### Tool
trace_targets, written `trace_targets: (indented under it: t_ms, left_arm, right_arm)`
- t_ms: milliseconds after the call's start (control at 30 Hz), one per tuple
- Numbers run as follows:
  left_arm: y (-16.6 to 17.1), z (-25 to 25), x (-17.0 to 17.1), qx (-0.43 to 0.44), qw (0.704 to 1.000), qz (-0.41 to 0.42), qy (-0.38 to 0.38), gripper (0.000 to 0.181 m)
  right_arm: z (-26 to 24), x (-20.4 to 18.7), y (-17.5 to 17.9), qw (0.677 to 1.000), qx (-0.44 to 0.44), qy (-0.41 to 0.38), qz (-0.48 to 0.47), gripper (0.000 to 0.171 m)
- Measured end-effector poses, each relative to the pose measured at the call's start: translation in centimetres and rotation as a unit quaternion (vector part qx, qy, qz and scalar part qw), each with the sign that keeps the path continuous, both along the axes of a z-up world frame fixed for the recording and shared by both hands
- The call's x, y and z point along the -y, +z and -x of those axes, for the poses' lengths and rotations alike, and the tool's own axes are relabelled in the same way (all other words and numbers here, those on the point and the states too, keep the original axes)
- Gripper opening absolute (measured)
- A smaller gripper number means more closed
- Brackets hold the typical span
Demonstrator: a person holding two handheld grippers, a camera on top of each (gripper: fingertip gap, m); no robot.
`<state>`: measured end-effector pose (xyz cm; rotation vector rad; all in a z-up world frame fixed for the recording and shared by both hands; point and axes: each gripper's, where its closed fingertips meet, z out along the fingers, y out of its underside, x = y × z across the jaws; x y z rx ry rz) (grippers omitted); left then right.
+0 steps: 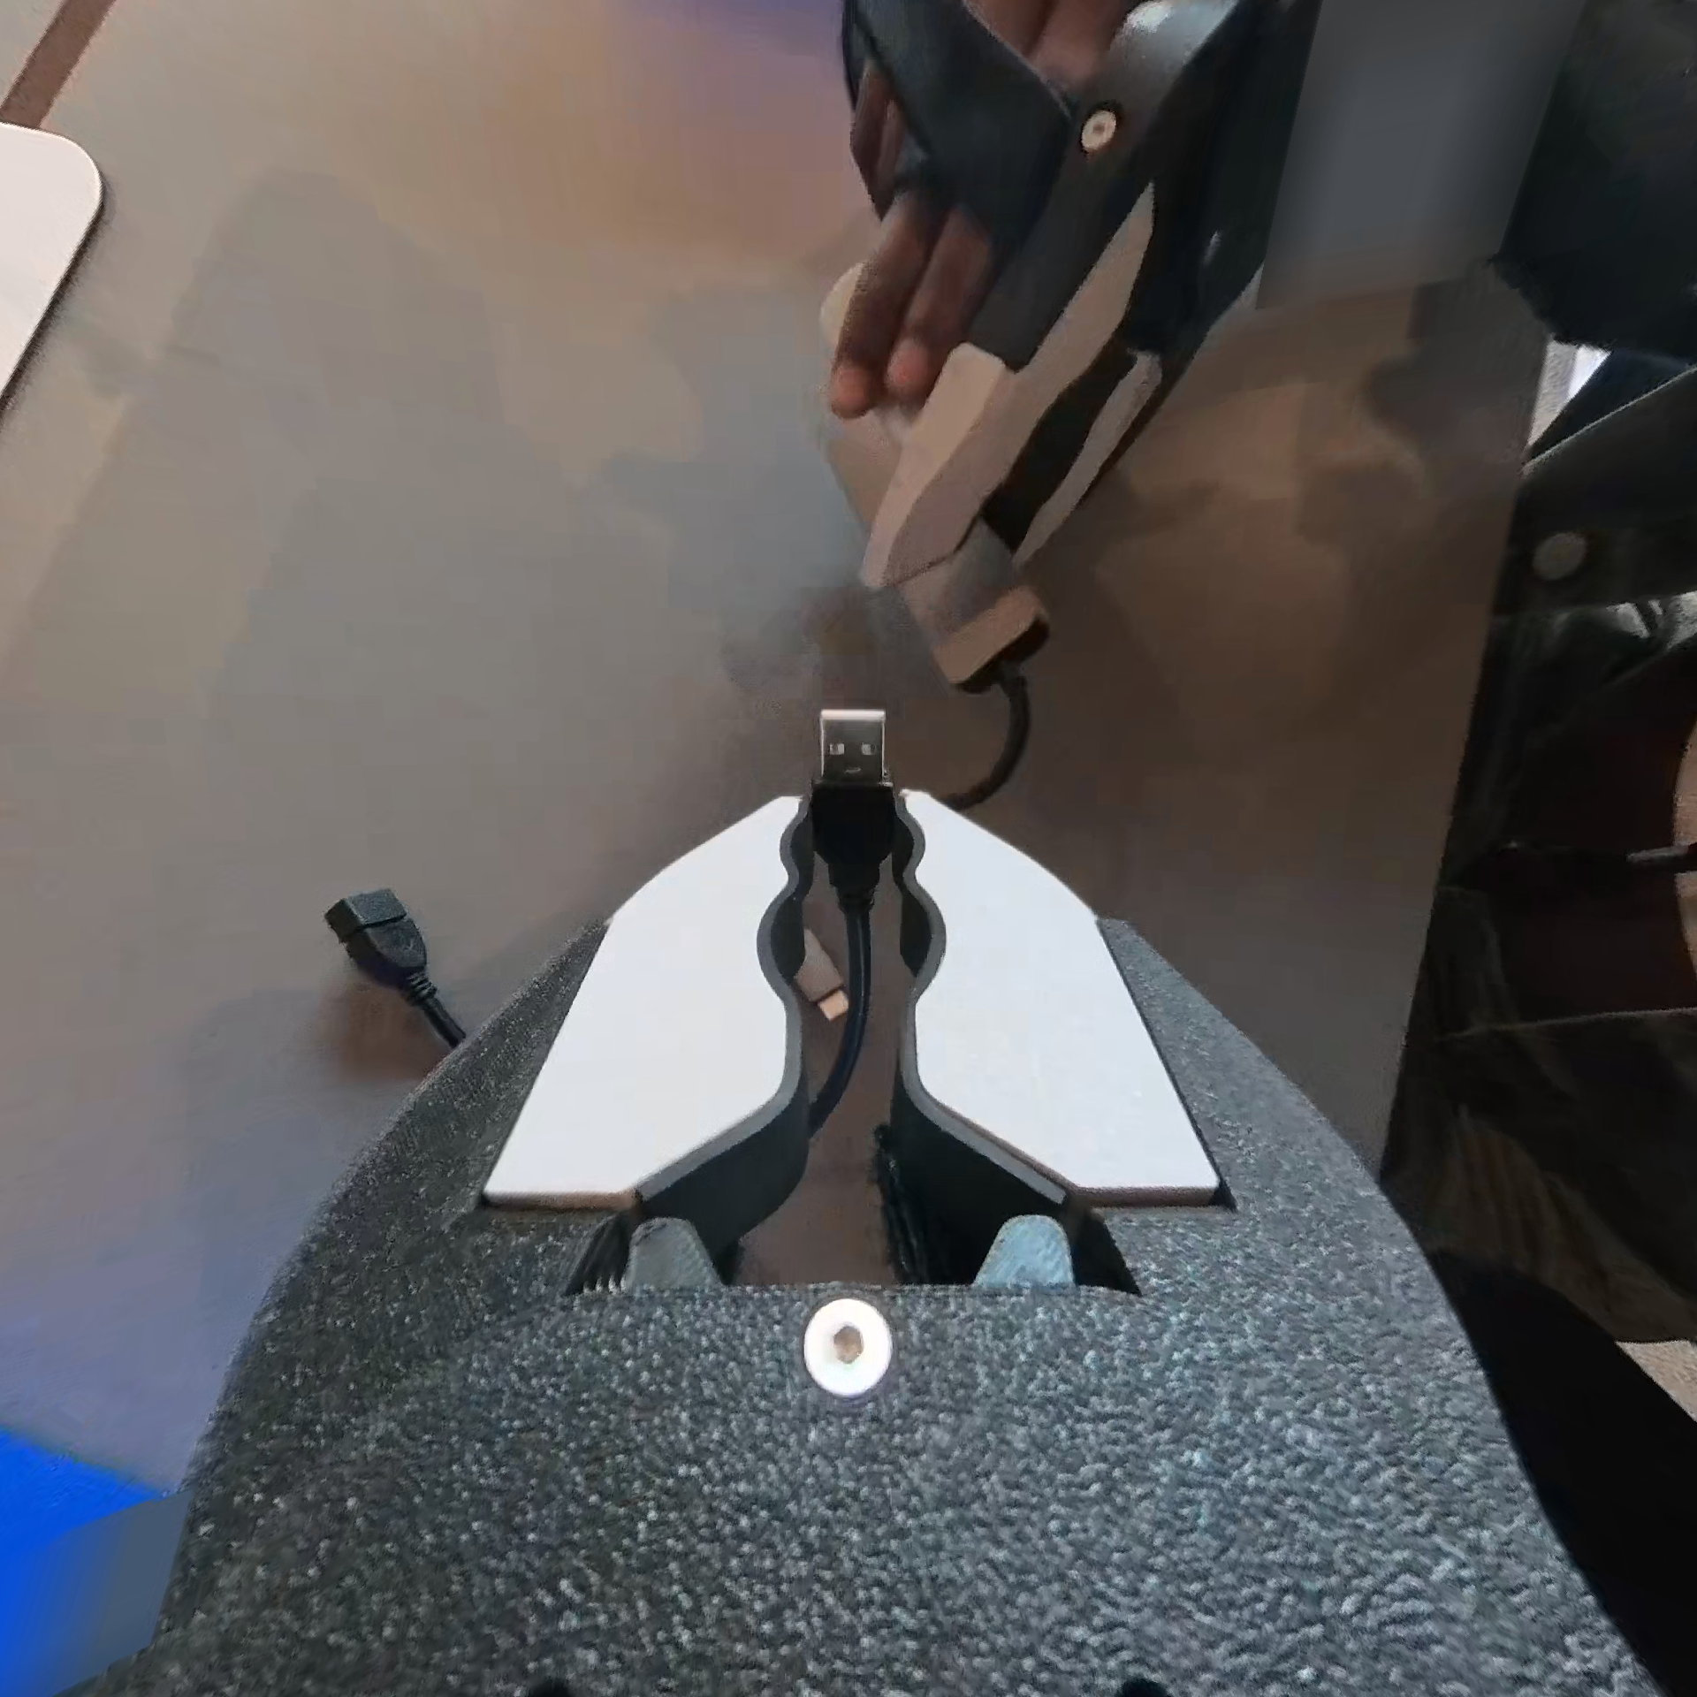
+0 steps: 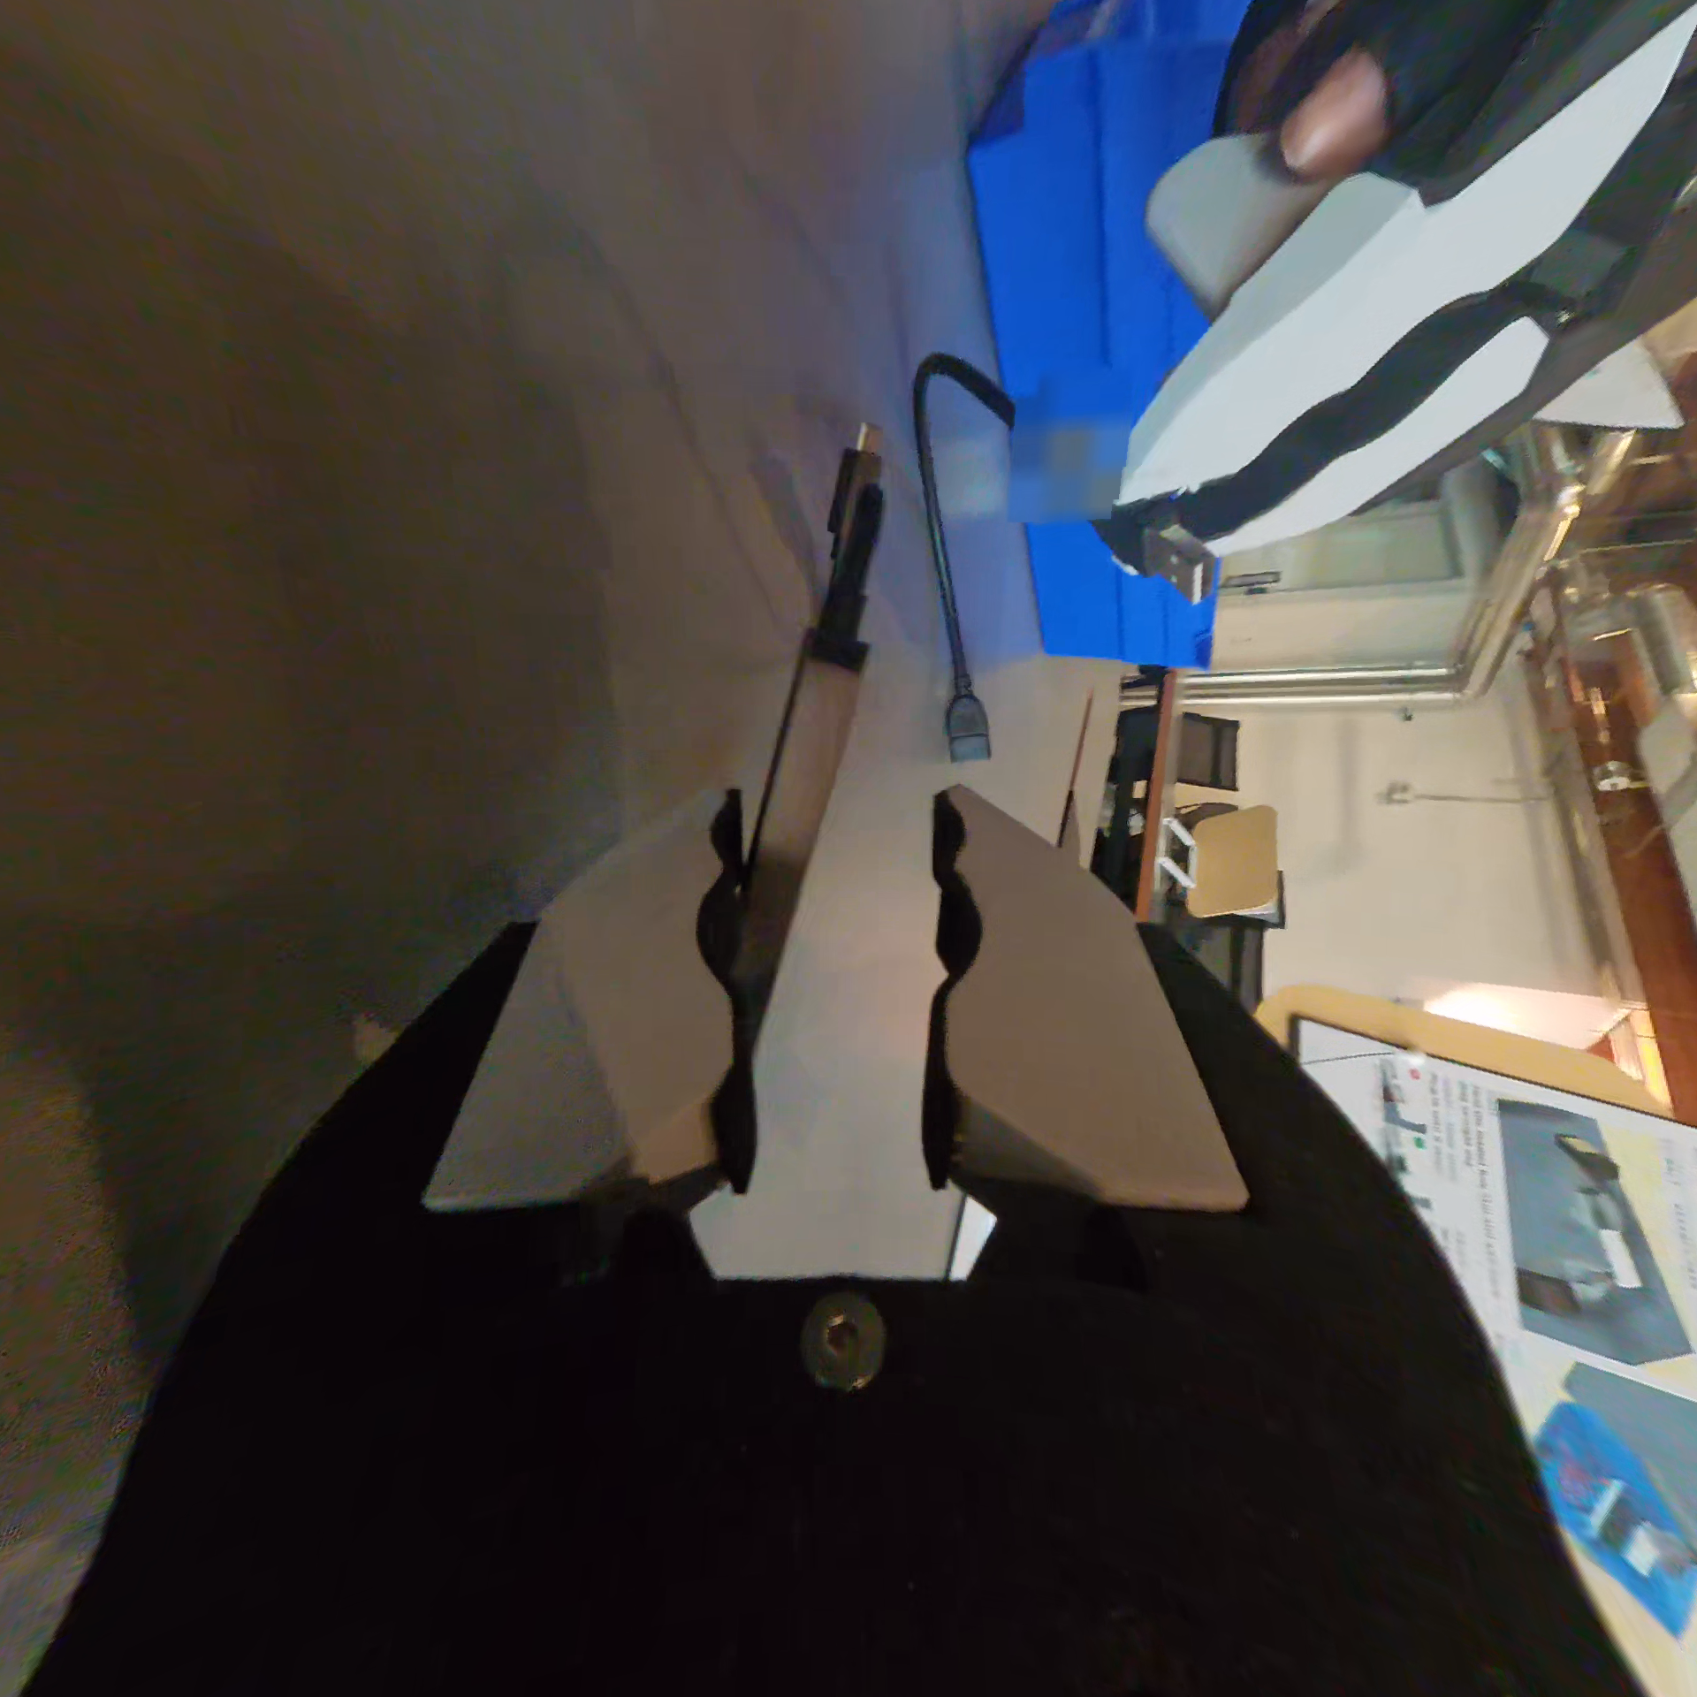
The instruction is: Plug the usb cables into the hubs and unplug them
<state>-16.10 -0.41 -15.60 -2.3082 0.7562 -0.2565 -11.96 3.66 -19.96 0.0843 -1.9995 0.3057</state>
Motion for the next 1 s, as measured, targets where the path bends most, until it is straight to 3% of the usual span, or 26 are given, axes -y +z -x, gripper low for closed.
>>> trace_targets:
  t_ms: [167, 233, 333, 367, 467, 600, 767, 900, 1000]
  left_arm:
    - [-0.4, -0.2, -0.4, -0.012, 1.000, 0.007, -0.011, 0.016]
    - [-0.7, -0.3, -0.5, -0.018, 1.000, 0.015, -0.014, 0.016]
    - [-1.0, -0.5, -0.7, -0.026, 0.999, 0.018, -0.023, 0.016]
    - [-1.0, -0.6, -0.6, -0.026, 0.999, 0.019, -0.026, 0.016]
    - [-1.1, -0.8, -0.8, -0.029, 0.999, 0.021, -0.031, 0.016]
    - [-1.1, -1.1, -1.3, -0.033, 0.998, 0.021, -0.039, 0.016]
    - [-1.0, -1.6, -1.3, -0.036, 0.998, 0.019, -0.051, 0.016]
    - [-0.8, -1.7, -1.2, -0.037, 0.998, 0.015, -0.054, 0.016]
    - [-0.7, -1.7, -1.0, -0.036, 0.998, 0.013, -0.058, 0.016]
  right_arm:
    - [-1.1, -0.6, -1.2, 0.998, 0.058, -0.023, 0.021, 0.051]
    - [-2.1, -0.7, -2.1, 0.990, 0.127, -0.038, 0.057, 0.047]
    - [-4.2, -0.9, -2.0, 0.957, 0.240, -0.077, 0.145, 0.080]
    - [-4.8, -1.4, -1.8, 0.947, 0.262, -0.097, 0.159, 0.081]
    - [-6.3, -2.6, -1.1, 0.949, 0.257, -0.115, 0.138, 0.063]
    - [-7.3, -3.2, -2.4, 0.940, 0.284, -0.156, 0.104, 0.056]
    - [-6.2, -3.3, -2.7, 0.956, 0.238, -0.158, 0.064, 0.013]
    - [-5.0, -4.6, -3.2, 0.959, 0.229, -0.160, 0.041, 0.013]
    - [-4.7, -5.0, -3.4, 0.957, 0.255, -0.137, 0.014, 0.028]
